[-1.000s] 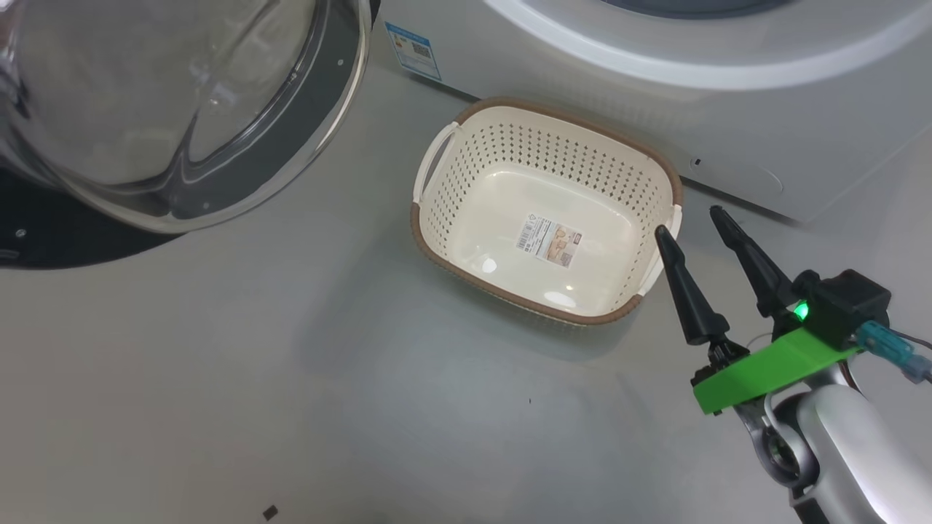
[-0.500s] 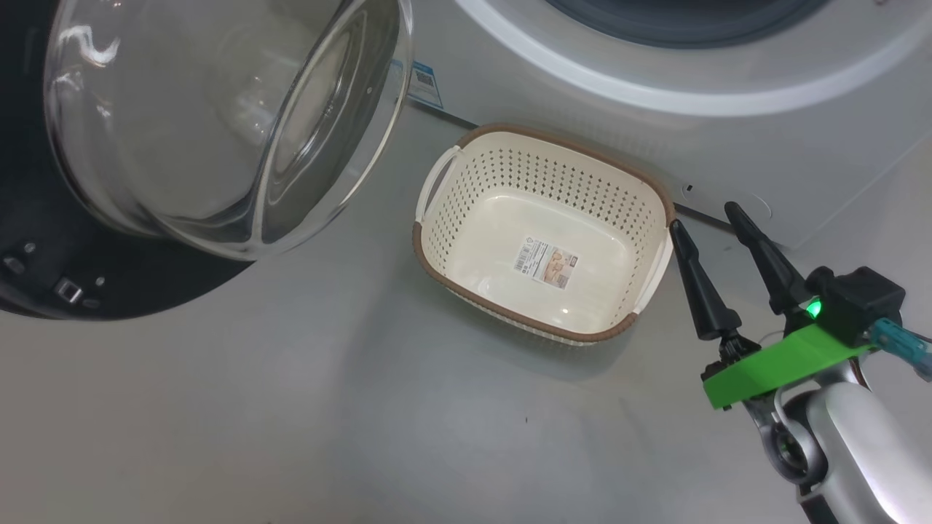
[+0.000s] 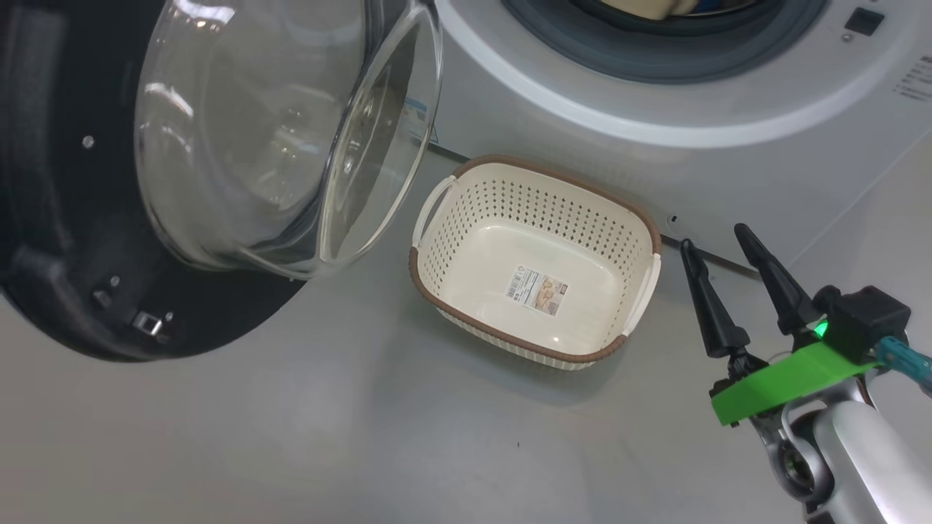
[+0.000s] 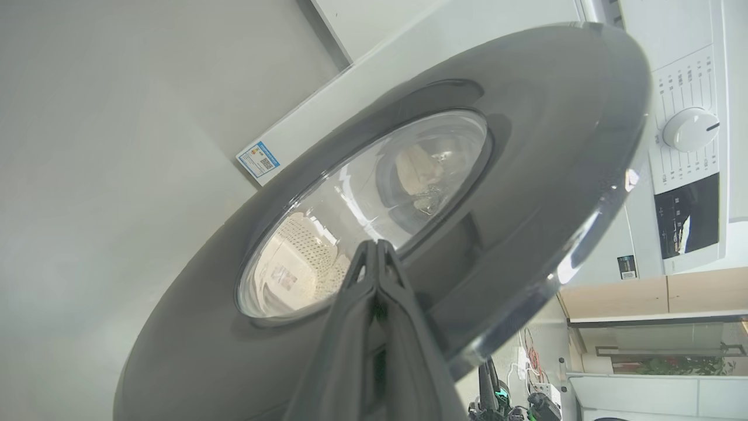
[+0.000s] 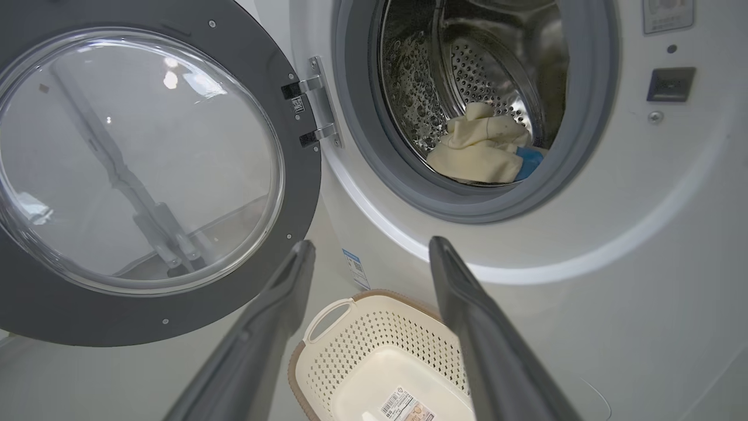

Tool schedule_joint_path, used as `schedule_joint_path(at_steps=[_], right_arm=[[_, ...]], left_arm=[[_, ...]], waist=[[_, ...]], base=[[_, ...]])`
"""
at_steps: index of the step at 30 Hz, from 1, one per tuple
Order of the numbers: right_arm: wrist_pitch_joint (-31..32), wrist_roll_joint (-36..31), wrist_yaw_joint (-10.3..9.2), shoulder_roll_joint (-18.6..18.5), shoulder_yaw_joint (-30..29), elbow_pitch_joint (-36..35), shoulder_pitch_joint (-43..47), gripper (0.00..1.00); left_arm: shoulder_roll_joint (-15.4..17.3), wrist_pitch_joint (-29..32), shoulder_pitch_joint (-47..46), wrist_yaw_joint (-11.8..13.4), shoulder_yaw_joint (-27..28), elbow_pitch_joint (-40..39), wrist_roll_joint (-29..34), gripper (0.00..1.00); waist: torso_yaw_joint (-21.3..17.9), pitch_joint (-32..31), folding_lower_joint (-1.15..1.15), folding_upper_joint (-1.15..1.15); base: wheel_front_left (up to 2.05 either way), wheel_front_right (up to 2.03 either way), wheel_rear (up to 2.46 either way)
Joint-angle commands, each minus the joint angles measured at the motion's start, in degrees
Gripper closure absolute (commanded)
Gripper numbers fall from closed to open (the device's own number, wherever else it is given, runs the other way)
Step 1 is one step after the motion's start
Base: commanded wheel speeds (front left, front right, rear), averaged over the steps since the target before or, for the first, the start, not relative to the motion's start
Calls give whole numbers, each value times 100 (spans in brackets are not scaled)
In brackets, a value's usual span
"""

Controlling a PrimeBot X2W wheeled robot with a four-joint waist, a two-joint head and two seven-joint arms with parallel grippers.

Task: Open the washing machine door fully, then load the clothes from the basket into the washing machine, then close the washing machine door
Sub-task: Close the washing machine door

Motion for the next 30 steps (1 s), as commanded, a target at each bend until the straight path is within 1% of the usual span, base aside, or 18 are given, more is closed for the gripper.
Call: schedule_joint_path(at_steps=[1,8,15,22,25,26,30], right_arm=[[-38,33,10,-1,28,-175,23,0],[-38,32,10,79,-124,-193,172,0],[-38,22,10,150,-249,-230,351,0],[-38,0,10,237,-369,-306,383,0],[-38,-9,10,294,-390,-331,353,0],[-38,-9,10,294,-390,-331,353,0],[-38,-16,10,373,-432,-358,322,0]], left_arm=[[291,112,-84,-25,243,-282,-60,100],[50,581,66,-25,168,-928,-72,100],[-261,916,163,-25,55,-1548,-23,100],[-618,1056,190,-25,-101,-2094,89,100],[-729,1040,172,-25,-150,-2188,183,100],[-729,1040,172,-25,-150,-2188,183,100],[-860,969,104,-25,-174,-2236,288,100]], waist=[[-23,-42,0,0],[-171,-238,0,0],[-430,-389,0,0],[-806,-378,0,0],[-1018,-339,0,0],[-1018,-339,0,0],[-1318,-287,0,0]], base=[[0,0,0],[0,0,0],[0,0,0],[0,0,0],[0,0,0],[0,0,0],[0,0,0]])
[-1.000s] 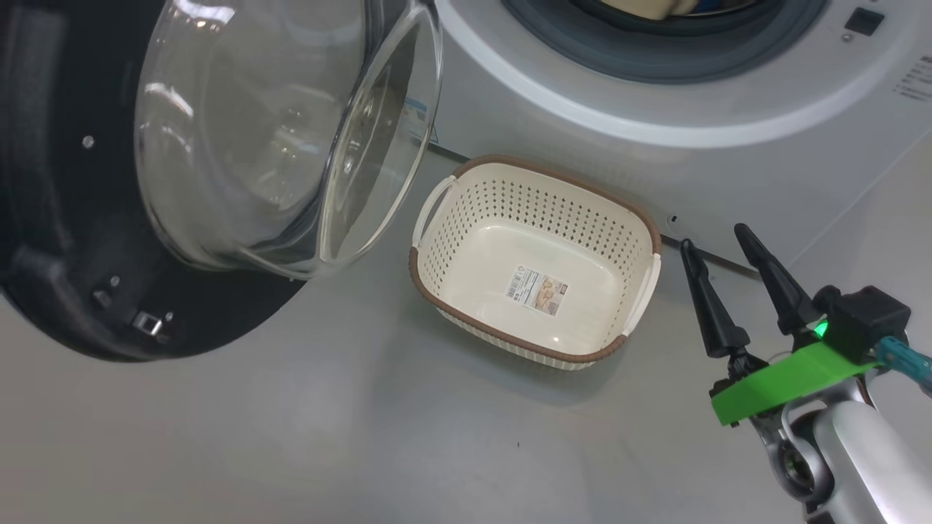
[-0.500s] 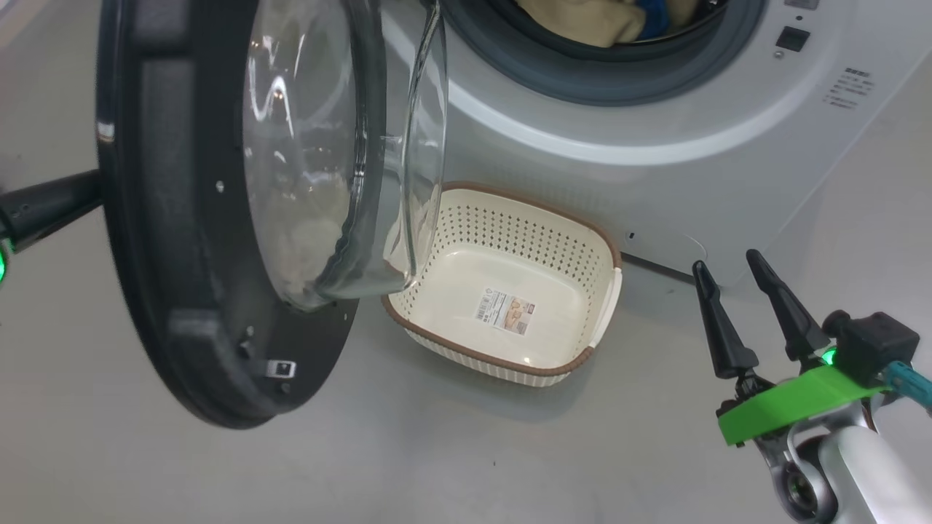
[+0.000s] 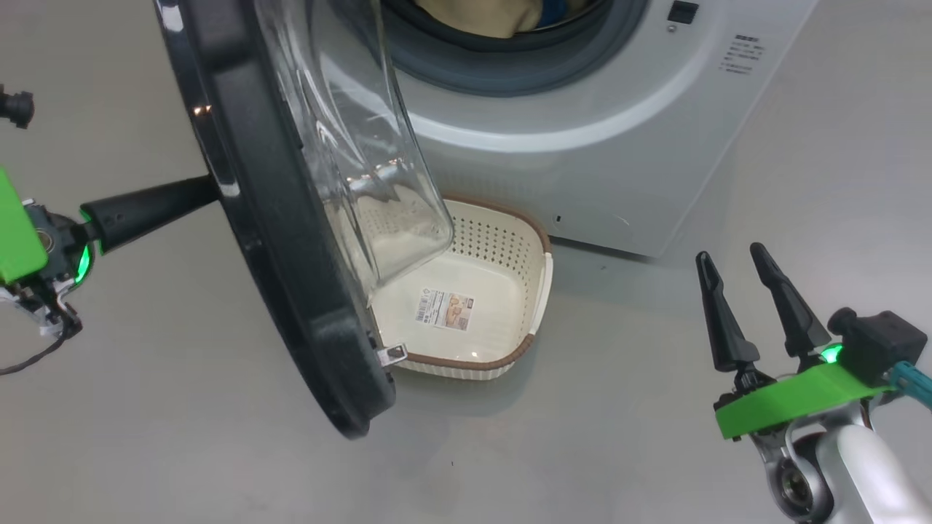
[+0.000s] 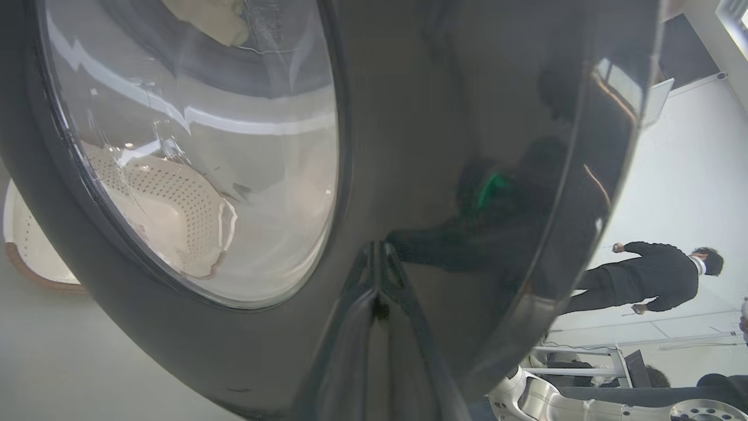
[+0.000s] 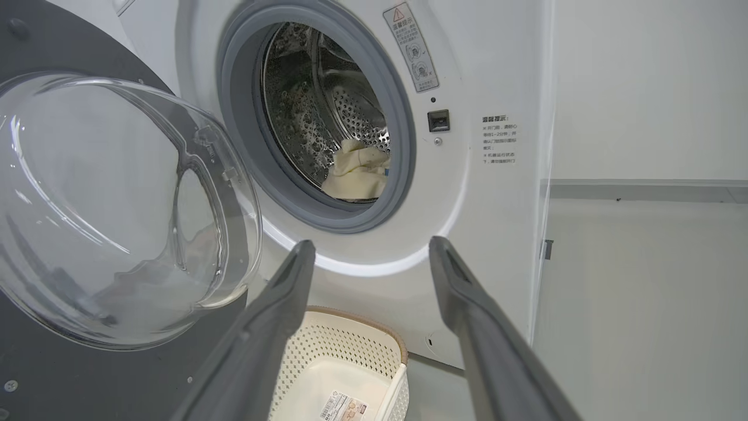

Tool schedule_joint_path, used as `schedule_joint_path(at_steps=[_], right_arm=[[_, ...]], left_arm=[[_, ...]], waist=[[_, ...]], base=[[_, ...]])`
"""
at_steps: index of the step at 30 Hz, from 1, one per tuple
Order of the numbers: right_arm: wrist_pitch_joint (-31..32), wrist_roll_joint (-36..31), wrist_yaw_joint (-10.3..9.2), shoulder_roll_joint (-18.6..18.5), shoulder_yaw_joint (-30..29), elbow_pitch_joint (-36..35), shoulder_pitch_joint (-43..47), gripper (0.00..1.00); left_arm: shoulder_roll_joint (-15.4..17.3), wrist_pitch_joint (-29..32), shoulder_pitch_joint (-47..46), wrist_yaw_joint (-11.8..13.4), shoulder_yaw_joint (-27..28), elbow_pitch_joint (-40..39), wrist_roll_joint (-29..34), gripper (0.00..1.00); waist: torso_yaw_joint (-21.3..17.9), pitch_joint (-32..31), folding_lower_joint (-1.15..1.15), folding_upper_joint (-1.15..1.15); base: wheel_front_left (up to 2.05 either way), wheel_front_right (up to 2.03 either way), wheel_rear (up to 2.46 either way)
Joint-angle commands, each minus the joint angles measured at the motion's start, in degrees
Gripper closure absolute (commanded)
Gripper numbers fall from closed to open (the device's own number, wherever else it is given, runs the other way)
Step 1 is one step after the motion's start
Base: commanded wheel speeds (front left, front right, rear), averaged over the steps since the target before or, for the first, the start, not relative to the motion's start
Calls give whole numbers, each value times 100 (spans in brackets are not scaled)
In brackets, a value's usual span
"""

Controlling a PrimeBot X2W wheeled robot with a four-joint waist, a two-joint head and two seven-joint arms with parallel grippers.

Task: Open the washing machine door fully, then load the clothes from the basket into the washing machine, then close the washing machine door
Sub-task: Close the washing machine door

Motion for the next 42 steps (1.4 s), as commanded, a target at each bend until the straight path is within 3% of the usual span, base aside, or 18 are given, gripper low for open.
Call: schedule_joint_path(at_steps=[1,11,24,32,42], right_arm=[[-38,-17,10,-8,58,-205,-114,0],[-38,-53,10,223,-68,-303,-220,0],[-38,-70,10,504,-219,-401,-311,0],[-38,-91,10,532,-293,-388,-247,0],[-38,-68,10,396,-226,-330,-144,0]], left_arm=[[203,-22,-280,-25,259,-228,44,100],[-58,-376,-628,-25,192,-170,345,100],[-36,-966,-1221,-25,153,380,711,100],[6,-1195,-1131,-25,5,535,674,100],[106,-1551,-136,-25,44,332,550,100]], waist=[[-174,56,0,0],[-898,293,0,0],[-1738,605,0,0],[-1740,486,0,0],[-1443,123,0,0]], base=[[0,0,0],[0,0,0],[0,0,0],[0,0,0],[0,0,0]])
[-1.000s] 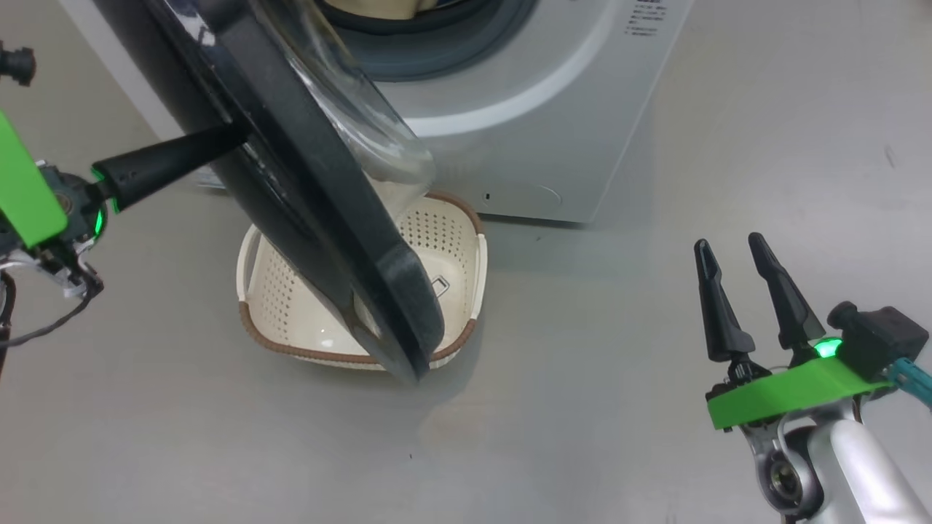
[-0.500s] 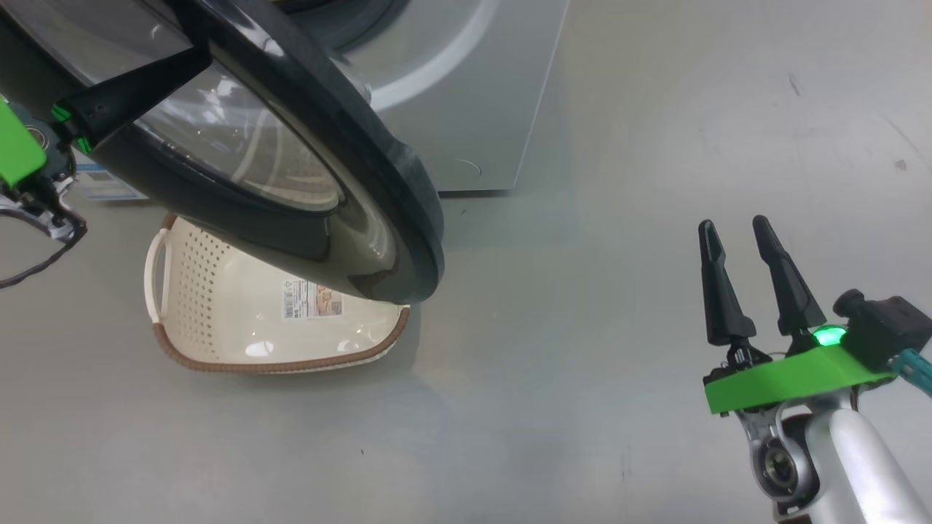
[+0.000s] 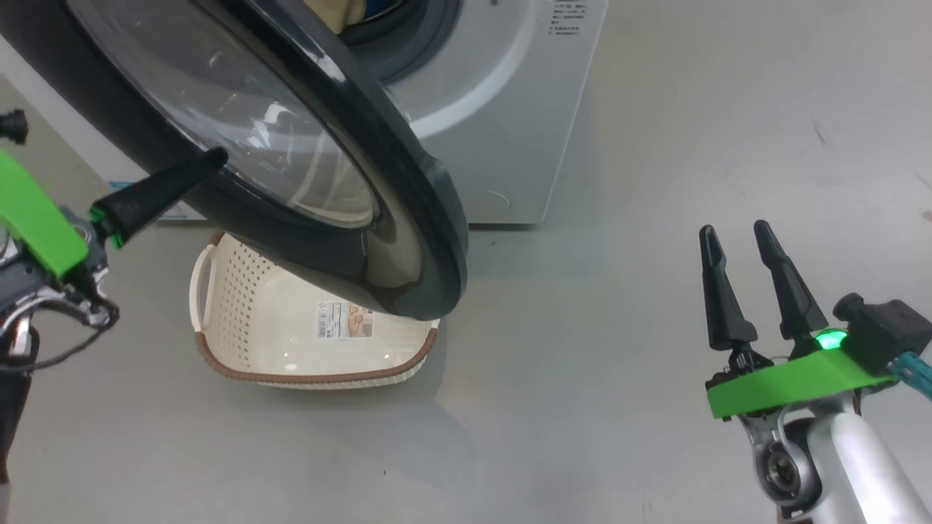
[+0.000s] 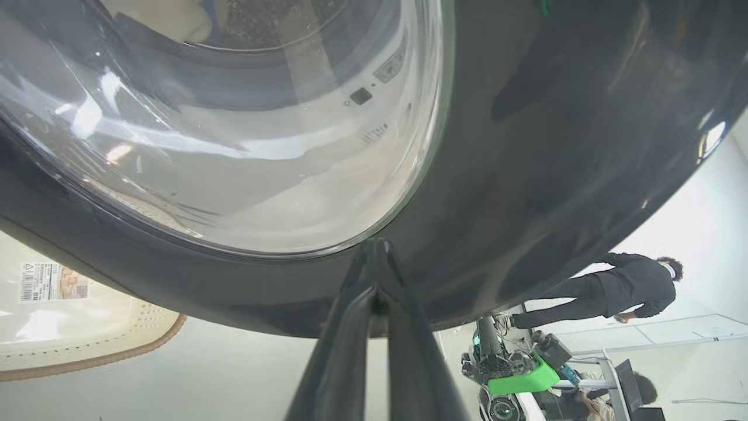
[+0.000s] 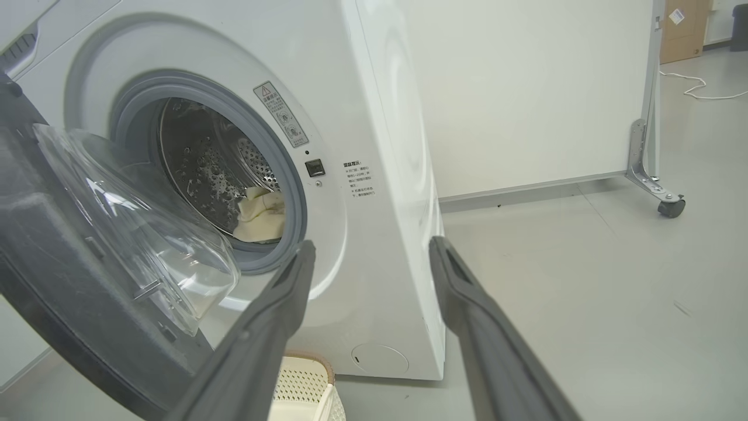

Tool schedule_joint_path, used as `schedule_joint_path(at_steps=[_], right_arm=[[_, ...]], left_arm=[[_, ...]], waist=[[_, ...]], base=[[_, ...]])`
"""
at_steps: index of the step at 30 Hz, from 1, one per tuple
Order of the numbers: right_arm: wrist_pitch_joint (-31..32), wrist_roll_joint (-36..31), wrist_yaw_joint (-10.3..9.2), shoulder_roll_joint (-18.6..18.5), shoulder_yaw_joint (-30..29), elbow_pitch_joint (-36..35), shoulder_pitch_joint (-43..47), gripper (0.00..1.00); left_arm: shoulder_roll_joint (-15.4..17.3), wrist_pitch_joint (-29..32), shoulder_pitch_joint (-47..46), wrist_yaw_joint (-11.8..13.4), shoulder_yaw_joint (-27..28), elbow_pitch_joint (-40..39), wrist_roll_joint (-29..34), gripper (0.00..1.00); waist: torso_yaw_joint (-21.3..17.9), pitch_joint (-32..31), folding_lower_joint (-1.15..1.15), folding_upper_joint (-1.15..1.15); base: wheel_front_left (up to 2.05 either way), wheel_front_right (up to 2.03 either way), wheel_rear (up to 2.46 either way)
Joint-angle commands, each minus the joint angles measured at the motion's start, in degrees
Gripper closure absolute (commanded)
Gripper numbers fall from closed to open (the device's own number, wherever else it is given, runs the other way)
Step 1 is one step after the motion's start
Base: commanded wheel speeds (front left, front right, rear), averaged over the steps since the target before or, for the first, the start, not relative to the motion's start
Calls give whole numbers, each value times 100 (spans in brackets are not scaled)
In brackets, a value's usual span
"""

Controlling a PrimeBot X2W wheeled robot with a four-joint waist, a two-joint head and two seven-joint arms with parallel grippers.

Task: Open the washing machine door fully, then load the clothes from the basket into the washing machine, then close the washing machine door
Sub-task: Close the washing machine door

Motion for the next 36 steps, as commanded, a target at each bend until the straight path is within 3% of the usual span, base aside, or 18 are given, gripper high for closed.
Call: schedule_joint_path(at_steps=[1,9,12,13,14,23,31,36], right_arm=[[-38,-7,10,-106,111,-148,-16,0],[-38,16,10,-222,142,-121,97,0],[-38,23,10,-257,140,-123,131,0],[-38,25,10,-268,134,-122,144,0],[-38,28,10,-278,130,-120,156,0],[-38,36,10,-359,83,-103,233,0],[-38,51,10,-415,60,-89,250,0],[-38,55,10,-421,1,-80,281,0]], left_arm=[[303,-83,-63,-23,307,-187,-85,100],[229,-562,863,-23,476,-211,-164,100],[203,-844,1161,-23,526,-181,-79,50],[206,-976,1251,-23,529,-166,3,8],[207,-1097,1338,-23,508,-155,80,0],[249,-2564,1890,-23,230,149,625,0],[431,-4082,2154,-23,-330,410,929,0],[646,-5292,2235,-23,-932,647,1450,0]], waist=[[79,-86,0,0],[224,-270,0,0],[259,-303,0,0],[272,-315,0,0],[282,-322,0,0],[379,-369,0,0],[390,-402,0,0],[401,-405,0,0]], base=[[0,0,0],[0,0,0],[0,0,0],[0,0,0],[0,0,0],[0,0,0],[0,0,0],[0,0,0]])
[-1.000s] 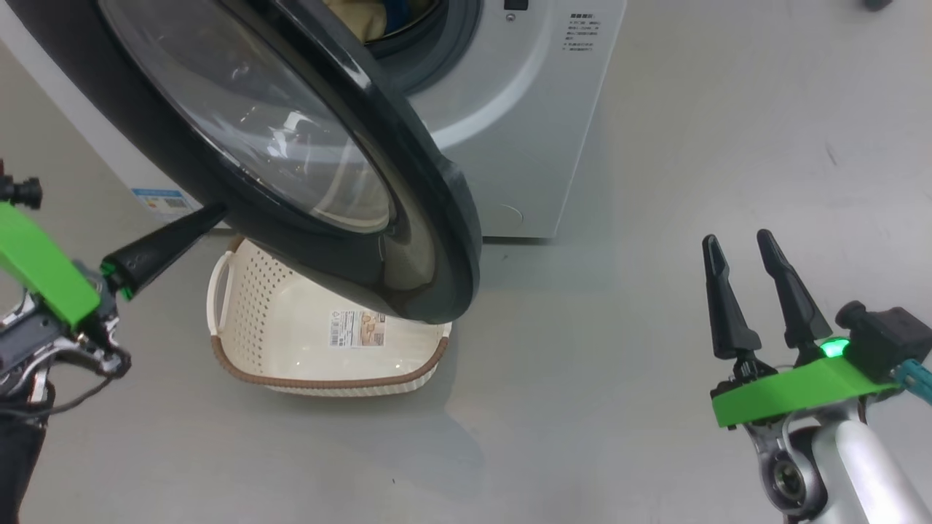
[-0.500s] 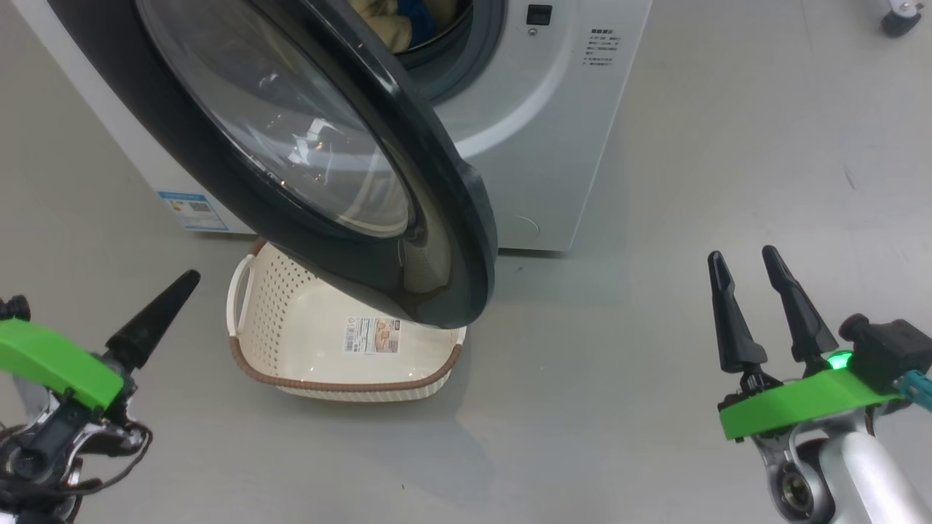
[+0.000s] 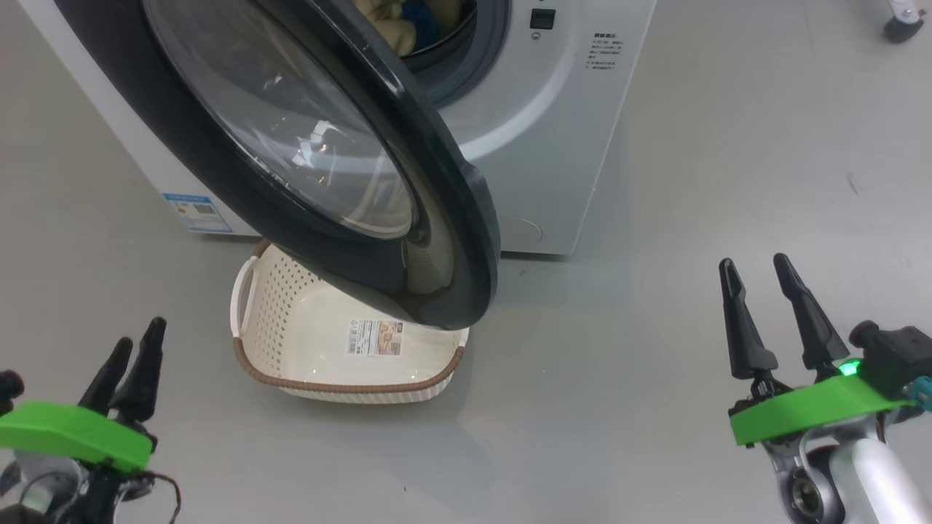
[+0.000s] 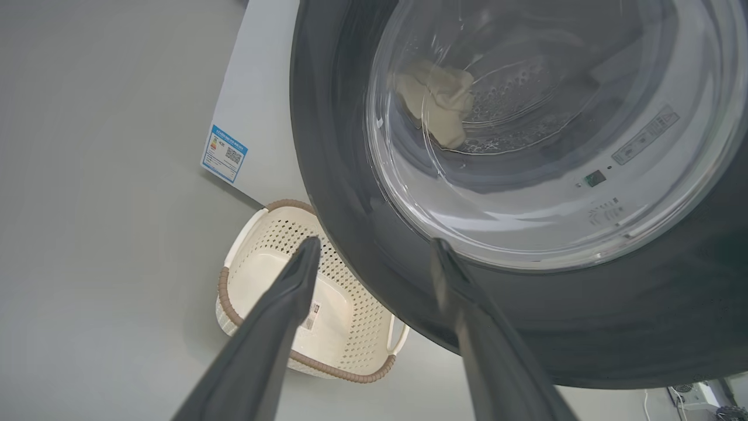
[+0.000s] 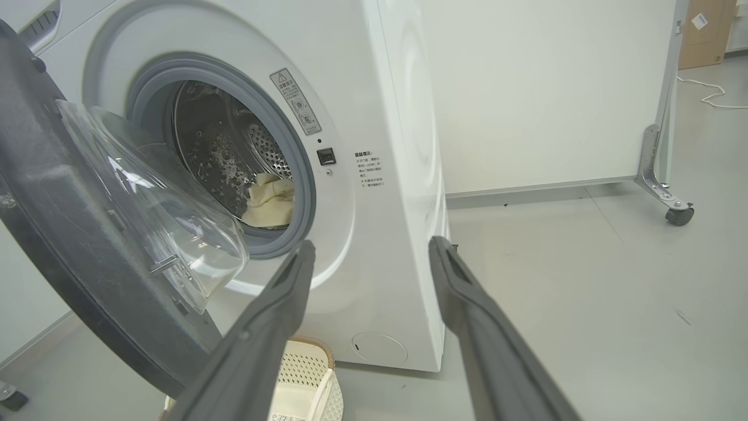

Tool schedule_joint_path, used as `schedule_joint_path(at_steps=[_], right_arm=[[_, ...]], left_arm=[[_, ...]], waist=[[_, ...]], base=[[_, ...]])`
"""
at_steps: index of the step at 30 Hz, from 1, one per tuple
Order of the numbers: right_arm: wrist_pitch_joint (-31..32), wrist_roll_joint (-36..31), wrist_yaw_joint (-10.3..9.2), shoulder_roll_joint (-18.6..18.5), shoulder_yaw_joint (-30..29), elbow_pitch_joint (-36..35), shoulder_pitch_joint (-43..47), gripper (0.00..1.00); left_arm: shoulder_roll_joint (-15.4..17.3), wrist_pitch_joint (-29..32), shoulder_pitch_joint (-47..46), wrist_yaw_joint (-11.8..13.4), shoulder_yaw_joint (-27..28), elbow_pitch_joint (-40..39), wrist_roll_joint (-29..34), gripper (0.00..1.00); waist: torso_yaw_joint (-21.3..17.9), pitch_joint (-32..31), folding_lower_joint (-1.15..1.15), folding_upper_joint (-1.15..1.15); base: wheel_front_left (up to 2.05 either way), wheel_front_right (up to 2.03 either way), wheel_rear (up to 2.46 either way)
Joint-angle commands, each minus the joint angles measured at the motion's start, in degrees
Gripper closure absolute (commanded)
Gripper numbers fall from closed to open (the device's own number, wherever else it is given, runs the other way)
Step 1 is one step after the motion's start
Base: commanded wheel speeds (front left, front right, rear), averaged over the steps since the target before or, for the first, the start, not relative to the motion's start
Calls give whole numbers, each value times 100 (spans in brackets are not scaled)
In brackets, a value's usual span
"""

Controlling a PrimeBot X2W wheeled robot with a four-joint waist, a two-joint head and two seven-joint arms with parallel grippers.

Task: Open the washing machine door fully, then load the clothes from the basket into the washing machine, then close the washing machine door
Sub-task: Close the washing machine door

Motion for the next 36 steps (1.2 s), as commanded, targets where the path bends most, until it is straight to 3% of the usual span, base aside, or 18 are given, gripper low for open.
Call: schedule_joint_path(at_steps=[1,4,8,16,22,28,36], right_arm=[[-38,31,10,-114,45,-163,-68,0],[-38,38,10,-123,20,-157,-52,0],[-38,44,10,-140,-1,-144,-42,0],[-38,43,10,-146,-114,-130,36,0],[-38,44,10,-138,-166,-108,92,0],[-38,43,10,-129,-203,-78,120,0],[-38,46,10,-111,-222,-17,155,0]], left_arm=[[300,-284,-163,-22,74,-63,110,0],[428,-788,-248,-22,-415,205,576,0],[376,-931,-377,-22,-589,444,881,0],[-79,-944,-307,-22,296,161,2653,0],[-418,-945,-43,-22,750,-248,3549,0],[-712,-945,218,-22,1090,-494,4016,0],[-921,-945,417,-22,1200,-346,4118,0]], waist=[[11,-8,0,0],[27,-21,0,0],[34,-42,0,0],[28,-76,0,0],[-4,-95,0,0],[-29,-119,0,0],[-30,-113,0,0]], base=[[0,0,0],[0,0,0],[0,0,0],[0,0,0],[0,0,0],[0,0,0],[0,0,0]])
